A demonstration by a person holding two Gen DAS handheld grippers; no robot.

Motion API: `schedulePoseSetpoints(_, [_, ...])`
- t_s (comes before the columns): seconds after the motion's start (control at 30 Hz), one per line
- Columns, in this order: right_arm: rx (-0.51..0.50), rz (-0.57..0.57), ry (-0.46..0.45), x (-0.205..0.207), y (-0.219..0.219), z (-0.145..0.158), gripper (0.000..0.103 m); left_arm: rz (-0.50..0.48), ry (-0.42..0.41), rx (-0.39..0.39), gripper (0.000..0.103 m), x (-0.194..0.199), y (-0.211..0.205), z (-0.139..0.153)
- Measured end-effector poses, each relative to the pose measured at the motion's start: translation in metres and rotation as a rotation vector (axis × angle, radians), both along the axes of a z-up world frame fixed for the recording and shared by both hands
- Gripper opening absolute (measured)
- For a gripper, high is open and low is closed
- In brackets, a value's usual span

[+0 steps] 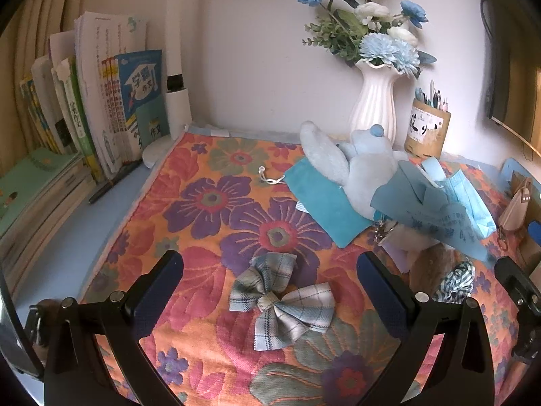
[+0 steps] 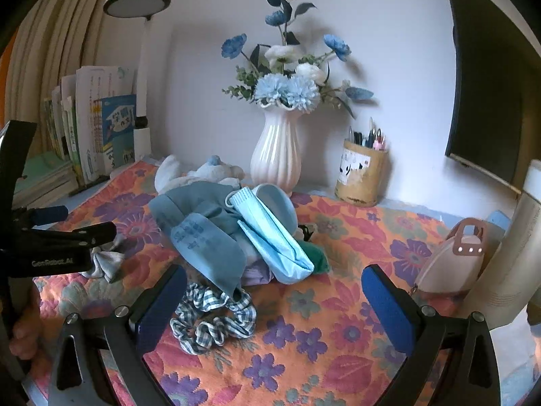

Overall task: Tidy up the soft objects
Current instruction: 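Move the left tool toward the plaid bow while the right tool approaches the checked scrunchie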

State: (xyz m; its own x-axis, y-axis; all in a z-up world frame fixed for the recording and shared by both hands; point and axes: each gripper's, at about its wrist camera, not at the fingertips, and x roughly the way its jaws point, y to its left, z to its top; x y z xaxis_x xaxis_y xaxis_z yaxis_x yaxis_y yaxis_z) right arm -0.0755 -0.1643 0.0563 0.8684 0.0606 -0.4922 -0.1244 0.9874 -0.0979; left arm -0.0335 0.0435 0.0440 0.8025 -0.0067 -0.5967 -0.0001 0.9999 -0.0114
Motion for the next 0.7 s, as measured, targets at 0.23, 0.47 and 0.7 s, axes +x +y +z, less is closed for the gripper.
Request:
schedulePoseSetpoints(0.23, [0.025,-0.017,0.084,0.014,-0.006,-0.009,0.103,0.000,0.003,-0.005,0.102,0.000,0.000,0.000])
schedulePoseSetpoints(0.47, [0.000,-0.017,0.103,0.017,-0.003,-0.012,0.103,0.001,0.002,-0.007,0.102,0.000,0.001,0.000])
schedulePoseSetpoints(0.7, [-0.004,-0.022,0.114,0.019,-0.004,-0.013,0.103,0.000,0.002,-0.008,0.102,-0.001,0.001,0.000])
